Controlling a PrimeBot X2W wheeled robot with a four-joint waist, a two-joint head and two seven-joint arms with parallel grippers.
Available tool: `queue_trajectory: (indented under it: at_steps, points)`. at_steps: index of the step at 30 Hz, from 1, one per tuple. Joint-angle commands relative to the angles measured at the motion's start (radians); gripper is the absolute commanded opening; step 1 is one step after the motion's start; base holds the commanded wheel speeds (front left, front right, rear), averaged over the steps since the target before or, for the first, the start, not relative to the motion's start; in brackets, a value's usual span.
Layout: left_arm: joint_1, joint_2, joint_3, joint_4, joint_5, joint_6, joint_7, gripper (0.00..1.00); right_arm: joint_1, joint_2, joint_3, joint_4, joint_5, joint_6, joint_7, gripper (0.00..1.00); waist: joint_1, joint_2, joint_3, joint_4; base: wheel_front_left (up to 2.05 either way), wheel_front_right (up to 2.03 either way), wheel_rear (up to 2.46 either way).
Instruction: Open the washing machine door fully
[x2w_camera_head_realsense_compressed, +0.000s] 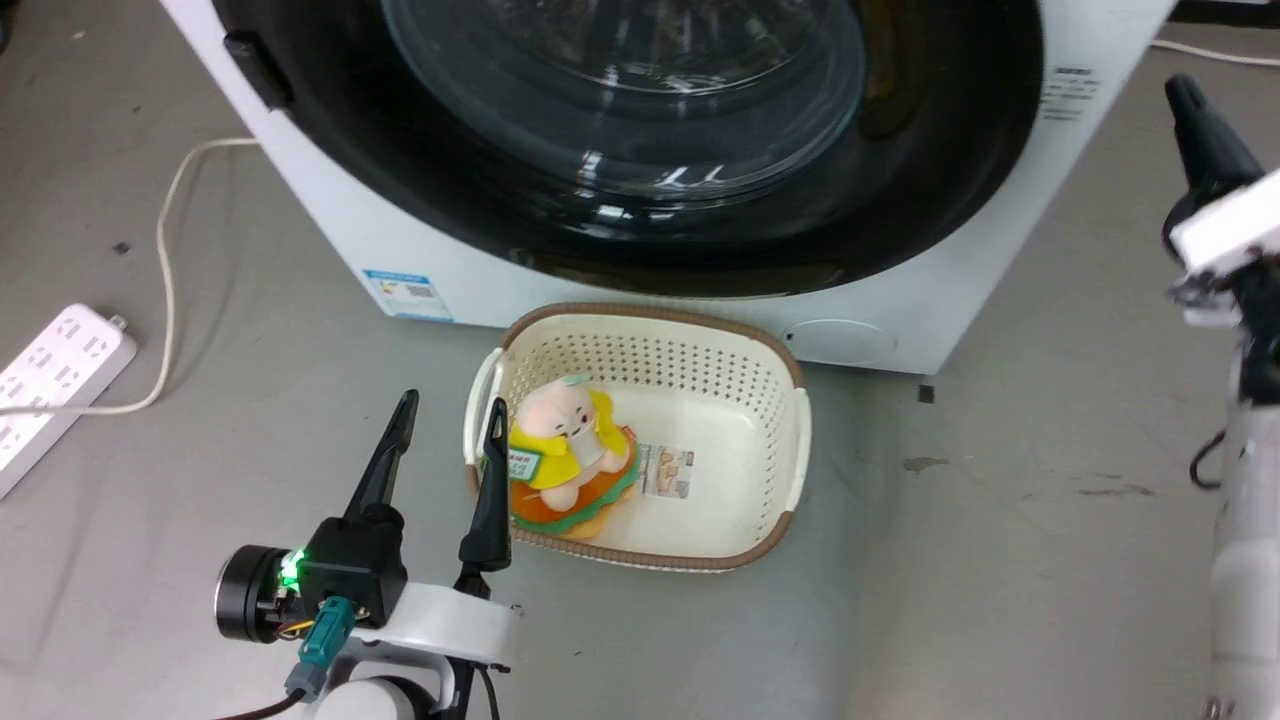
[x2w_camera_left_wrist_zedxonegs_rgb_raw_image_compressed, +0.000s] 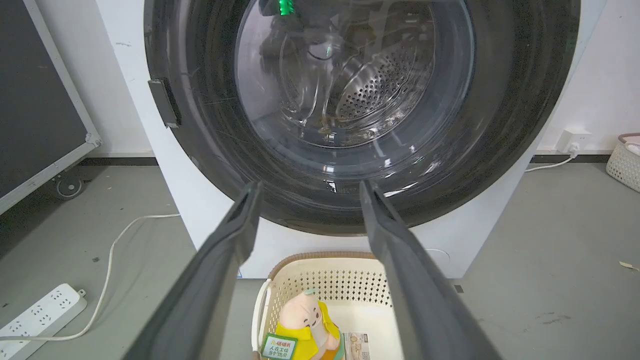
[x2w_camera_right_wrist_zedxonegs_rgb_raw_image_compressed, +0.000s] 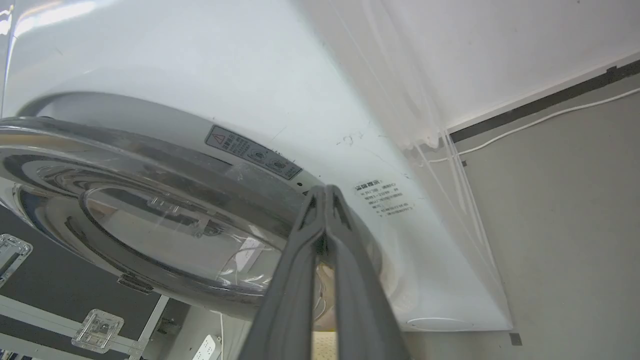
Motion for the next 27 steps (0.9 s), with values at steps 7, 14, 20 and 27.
queue_trajectory:
  at_steps: [7, 14, 20, 27]
  points:
    - [-0.019, 0.001, -0.018, -0.007, -0.017, 0.009, -0.021, 1.00, -0.140, -0.018, -0.071, 0.114, 0.042, 0.000, 0.114, 0.00, -0.0001, -0.0001, 0.021, 0.040, 0.00, 0.00, 0.00]
    - [-0.027, 0.001, -0.047, -0.012, -0.031, 0.022, -0.037, 1.00, -0.258, -0.041, -0.181, 0.254, 0.081, 0.000, 0.260, 0.00, -0.0001, -0.0001, 0.045, 0.076, 0.00, 0.00, 0.00]
    - [-0.036, 0.001, -0.054, -0.016, -0.037, 0.025, -0.050, 1.00, -0.343, -0.055, -0.269, 0.338, 0.099, 0.000, 0.362, 0.00, -0.0001, -0.0001, 0.067, 0.096, 0.00, 0.00, 0.00]
    - [-0.046, 0.001, -0.067, -0.018, -0.044, 0.031, -0.064, 1.00, -0.418, -0.044, -0.346, 0.395, 0.098, 0.000, 0.492, 0.00, -0.0001, -0.0001, 0.088, 0.117, 0.00, 0.00, 0.00]
